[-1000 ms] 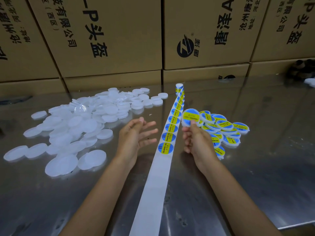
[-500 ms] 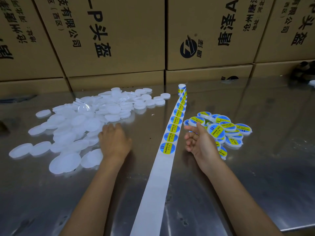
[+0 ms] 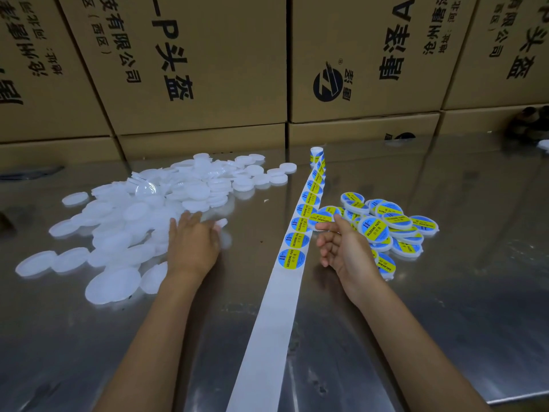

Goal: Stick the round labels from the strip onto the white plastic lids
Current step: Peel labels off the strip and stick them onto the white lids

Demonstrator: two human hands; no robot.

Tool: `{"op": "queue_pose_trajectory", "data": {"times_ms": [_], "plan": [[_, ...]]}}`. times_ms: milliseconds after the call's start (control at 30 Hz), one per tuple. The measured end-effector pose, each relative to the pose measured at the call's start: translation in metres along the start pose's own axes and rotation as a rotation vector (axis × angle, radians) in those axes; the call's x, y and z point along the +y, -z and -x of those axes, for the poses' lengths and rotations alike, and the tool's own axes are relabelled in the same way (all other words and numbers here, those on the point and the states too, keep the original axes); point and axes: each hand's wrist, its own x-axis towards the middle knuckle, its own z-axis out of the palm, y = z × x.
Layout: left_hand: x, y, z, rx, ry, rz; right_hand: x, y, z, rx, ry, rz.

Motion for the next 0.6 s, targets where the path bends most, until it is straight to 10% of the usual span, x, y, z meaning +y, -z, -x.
{"op": "queue_pose_trajectory", "data": {"times_ms": [300,433,600], "plan": [[0.061,0.006,0.024,-0.007,-0.212,0.841,0.0,-0.005,0.007,-0.214,-0.145,0.018],[0.082,0.01,0.037,-0.044,-0.549,0.792,-0.003,-0.003,0.01,-0.358,-0.187,-0.014],[0.09,0.01,0.041,-0.228,-0.252,1.101,-0.002,-0.004,0.01,-0.336,-0.149,-0.087]]}}
